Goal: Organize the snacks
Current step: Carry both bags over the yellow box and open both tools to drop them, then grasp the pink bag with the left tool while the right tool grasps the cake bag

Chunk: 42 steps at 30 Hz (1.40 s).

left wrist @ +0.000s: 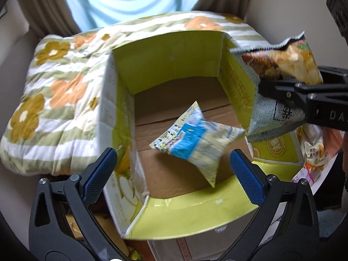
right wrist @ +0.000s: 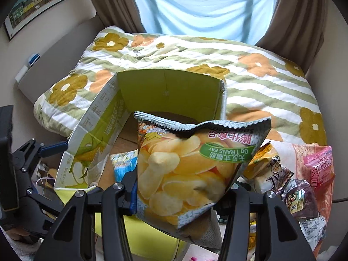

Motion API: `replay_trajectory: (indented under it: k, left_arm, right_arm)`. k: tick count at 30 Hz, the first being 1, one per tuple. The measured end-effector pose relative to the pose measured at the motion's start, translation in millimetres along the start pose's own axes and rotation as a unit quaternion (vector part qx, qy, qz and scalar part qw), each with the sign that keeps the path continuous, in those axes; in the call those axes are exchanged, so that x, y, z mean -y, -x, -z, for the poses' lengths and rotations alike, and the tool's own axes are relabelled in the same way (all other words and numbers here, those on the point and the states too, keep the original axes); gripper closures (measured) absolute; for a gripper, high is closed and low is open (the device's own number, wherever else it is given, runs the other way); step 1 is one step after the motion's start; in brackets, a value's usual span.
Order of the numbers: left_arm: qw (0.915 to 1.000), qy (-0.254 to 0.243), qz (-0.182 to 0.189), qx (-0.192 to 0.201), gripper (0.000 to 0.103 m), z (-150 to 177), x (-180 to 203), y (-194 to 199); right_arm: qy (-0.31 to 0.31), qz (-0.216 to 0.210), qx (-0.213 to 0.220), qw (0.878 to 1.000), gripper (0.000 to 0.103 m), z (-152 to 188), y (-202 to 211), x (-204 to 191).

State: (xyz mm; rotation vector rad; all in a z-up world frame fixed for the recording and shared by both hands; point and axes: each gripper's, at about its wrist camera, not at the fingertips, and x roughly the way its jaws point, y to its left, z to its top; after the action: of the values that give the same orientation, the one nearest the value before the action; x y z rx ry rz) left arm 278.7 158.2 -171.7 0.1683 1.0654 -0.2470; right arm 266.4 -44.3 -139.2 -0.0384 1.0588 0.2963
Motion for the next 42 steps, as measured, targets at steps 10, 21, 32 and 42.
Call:
replay_trajectory:
  k: [10, 21, 32, 42]
  left_arm:
    - [0.9978, 0.060, -0.024, 0.015, 0.001, 8, -24, 16]
    - [0.9955, 0.086, -0.028, 0.027, 0.000, 21, -31, 30]
    - [0.9960, 0.081, -0.001, 0.038, 0.000, 30, -37, 41]
    - [0.9962, 0.058, 0.033, 0.056, 0.000, 26, -24, 56]
  right_arm:
    - [0.048, -0.025, -0.024, 0.998, 0.056, 9, -9, -21]
    - [0.030, -0.040, 0.013, 0.999, 0.001, 25, -5, -22]
    - [0.005, -0.029, 0.034, 0.999, 0.001, 38, 15, -29]
    - [-0.022, 0.004, 0.075, 0.997, 0.001, 47, 59, -23]
